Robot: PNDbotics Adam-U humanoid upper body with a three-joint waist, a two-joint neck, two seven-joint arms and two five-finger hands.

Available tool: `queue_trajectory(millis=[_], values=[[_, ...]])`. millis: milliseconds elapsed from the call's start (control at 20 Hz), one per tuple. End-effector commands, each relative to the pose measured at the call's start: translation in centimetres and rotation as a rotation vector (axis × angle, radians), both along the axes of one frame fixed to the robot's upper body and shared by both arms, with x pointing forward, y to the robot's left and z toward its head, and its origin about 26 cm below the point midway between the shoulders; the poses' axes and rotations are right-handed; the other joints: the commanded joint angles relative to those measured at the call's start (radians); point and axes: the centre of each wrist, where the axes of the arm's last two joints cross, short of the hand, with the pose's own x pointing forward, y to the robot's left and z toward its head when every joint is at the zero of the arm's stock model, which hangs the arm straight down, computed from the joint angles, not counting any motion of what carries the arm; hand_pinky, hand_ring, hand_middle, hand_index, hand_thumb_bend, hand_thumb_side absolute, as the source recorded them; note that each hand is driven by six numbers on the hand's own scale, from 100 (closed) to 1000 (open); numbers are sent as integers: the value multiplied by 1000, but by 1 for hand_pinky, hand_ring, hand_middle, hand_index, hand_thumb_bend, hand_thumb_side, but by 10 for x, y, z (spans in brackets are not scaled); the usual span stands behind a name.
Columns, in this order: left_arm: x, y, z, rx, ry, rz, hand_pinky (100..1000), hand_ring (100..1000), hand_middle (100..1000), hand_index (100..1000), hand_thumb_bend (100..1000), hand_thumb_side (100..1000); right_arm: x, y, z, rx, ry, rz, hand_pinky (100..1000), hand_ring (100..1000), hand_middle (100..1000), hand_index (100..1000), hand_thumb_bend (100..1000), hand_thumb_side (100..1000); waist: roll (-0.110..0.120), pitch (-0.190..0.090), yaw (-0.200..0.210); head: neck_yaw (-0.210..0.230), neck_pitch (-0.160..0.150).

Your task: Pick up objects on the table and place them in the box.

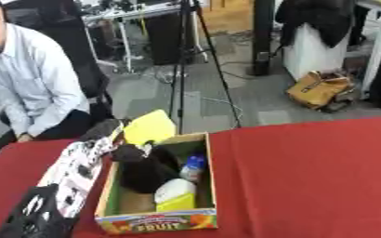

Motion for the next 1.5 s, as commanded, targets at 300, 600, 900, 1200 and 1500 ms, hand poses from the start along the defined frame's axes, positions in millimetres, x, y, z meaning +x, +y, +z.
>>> queue_trajectory(millis=[300, 600, 900, 1200, 1500], values=[[8, -2, -9, 17, 30, 9, 964, 842, 643, 646, 100, 667, -3, 2, 8, -7, -34, 9, 976, 899, 707, 744, 100, 1000, -1, -18, -5, 1, -10], [13, -5, -21, 91, 127, -13, 997, 912, 783, 878, 100, 684, -3, 2, 9, -8, -34, 10, 976, 900, 707, 745, 100, 1000, 0, -18, -9, -1, -9], [12, -6, -19, 179, 208, -50, 1000, 963, 847, 971, 124, 727, -3, 2, 9, -9, -33, 11, 977, 900, 707, 745, 100, 1000, 1, -16, -11, 1, -6], [10, -8, -13, 218, 222, -74, 1000, 1000, 908, 1000, 276, 776, -2, 2, 9, -11, -34, 14, 977, 900, 707, 745, 100, 1000, -1, -15, -7, 1, -1], [9, -9, -3, 279, 232, -93, 1000, 1000, 948, 1000, 412, 827, -2, 3, 9, -12, -35, 19, 977, 900, 706, 743, 100, 1000, -4, -17, -6, 2, -4]])
